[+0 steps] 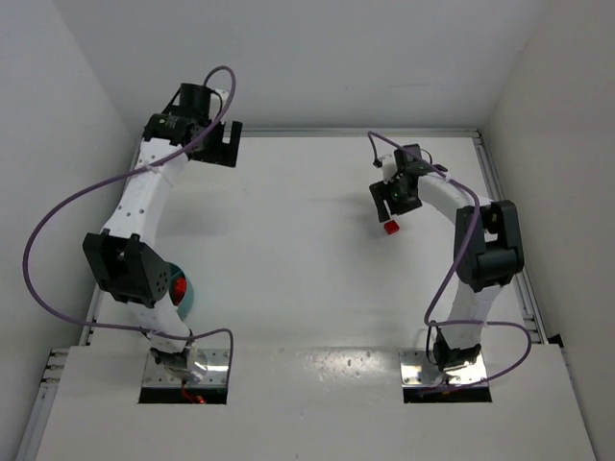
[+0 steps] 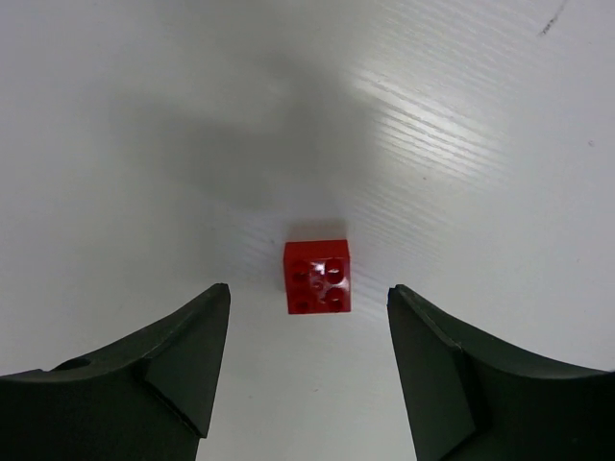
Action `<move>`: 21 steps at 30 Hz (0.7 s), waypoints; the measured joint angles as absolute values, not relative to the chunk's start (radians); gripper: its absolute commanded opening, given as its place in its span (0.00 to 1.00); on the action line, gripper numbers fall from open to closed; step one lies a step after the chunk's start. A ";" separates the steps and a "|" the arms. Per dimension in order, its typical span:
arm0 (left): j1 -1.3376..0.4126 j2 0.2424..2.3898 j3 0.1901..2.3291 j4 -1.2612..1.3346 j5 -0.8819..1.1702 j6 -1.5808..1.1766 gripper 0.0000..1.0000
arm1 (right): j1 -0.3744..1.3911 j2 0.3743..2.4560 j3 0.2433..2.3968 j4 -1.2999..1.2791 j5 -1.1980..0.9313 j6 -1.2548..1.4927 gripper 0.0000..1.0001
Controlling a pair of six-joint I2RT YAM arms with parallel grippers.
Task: Sort the legos into containers by color
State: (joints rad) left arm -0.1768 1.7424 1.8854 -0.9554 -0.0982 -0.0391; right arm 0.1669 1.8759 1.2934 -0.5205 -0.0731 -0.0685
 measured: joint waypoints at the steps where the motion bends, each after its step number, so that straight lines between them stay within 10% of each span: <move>1: -0.165 1.734 1.877 -0.954 -0.105 -0.040 0.99 | 0.163 1.883 1.291 -0.516 -0.065 -0.073 0.67; 21: -0.011 1.599 1.723 -0.983 -0.052 -0.034 0.99 | 0.128 1.946 1.275 -0.509 -0.065 -0.143 0.56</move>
